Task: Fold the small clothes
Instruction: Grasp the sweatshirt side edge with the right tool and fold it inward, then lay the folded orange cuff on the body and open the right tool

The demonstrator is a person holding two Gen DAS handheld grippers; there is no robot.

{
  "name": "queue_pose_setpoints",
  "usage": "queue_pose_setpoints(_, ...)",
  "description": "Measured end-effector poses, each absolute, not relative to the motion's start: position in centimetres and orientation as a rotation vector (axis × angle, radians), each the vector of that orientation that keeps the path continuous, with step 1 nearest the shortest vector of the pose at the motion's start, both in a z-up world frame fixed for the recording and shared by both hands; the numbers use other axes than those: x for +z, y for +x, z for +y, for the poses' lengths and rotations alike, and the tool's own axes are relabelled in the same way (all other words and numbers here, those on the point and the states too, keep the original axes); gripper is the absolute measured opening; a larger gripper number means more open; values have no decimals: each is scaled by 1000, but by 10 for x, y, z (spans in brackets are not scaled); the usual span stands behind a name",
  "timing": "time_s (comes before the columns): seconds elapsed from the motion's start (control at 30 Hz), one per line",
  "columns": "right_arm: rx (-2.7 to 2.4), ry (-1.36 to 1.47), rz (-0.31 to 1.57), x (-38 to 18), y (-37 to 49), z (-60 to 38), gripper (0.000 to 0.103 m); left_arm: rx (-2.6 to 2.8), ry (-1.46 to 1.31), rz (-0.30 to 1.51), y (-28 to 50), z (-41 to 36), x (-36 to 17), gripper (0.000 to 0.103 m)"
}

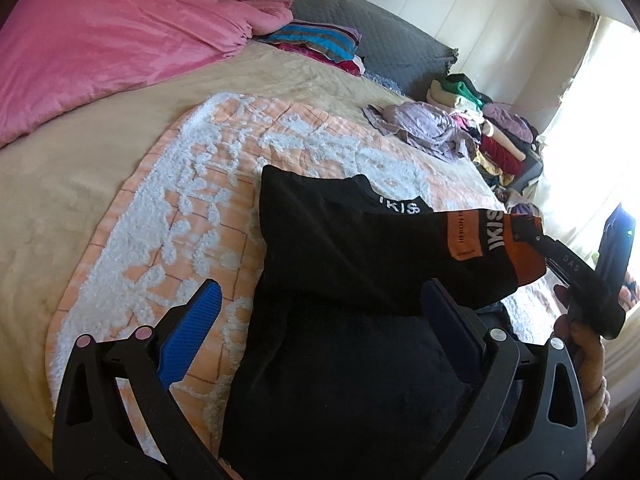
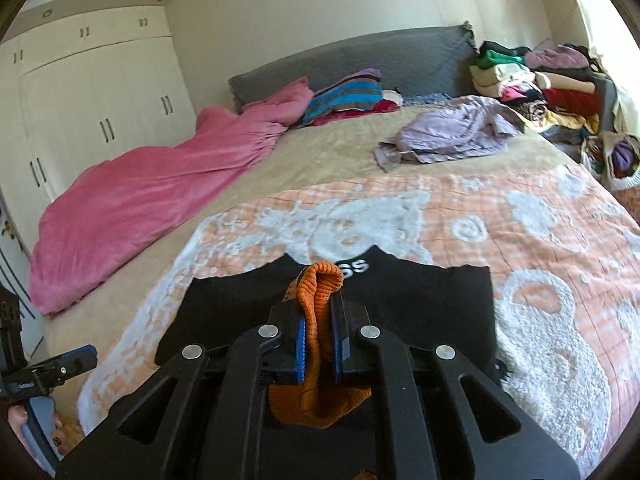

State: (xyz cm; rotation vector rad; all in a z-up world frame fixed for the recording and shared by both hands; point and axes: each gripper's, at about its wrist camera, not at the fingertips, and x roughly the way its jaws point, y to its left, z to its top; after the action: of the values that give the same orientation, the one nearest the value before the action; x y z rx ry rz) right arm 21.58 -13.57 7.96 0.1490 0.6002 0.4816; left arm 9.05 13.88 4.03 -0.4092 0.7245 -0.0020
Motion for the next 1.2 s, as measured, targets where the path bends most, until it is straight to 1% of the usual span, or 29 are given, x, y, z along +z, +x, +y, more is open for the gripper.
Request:
queue_pose_setpoints(0.27, 444, 180, 634, 64, 222, -151, 9, -10, -382, 757, 102, 126, 33, 93)
queue_pose_setpoints(0.77, 411, 185, 675, 50, 234, -164, 9, -17, -343, 759, 130, 113, 34, 93)
queue_pose_setpoints(0.9, 401, 180, 688, 46, 237, -167, 9, -22, -328, 761, 138, 109, 32, 89)
queue_pose_setpoints(0.97, 390, 178, 696, 44, 239, -168, 11, -36, -319, 769, 145, 105, 31, 79)
queue_pose_setpoints(1.0, 384, 177, 699, 43, 240, -169, 11, -39, -315, 773, 147, 104, 30, 77)
queue_pose_setpoints(1.03, 376, 177, 704, 43, 241, -170, 13, -46, -310, 781, 150, 102, 29, 72)
queue_pose_setpoints(1.07, 358, 181, 706, 42, 242, -173, 14, -57, -308, 788, 154, 100, 28, 65)
queue_pose_setpoints(1.1, 345, 186, 706, 42, 242, -176, 16, -61, -308, 792, 156, 99, 27, 62)
queue_pose_setpoints(1.17, 322, 194, 701, 42, 241, -181, 19, -71, -296, 807, 164, 96, 25, 49)
queue_pose_setpoints(1.2, 311, 198, 698, 42, 240, -185, 20, -76, -291, 809, 166, 94, 24, 46)
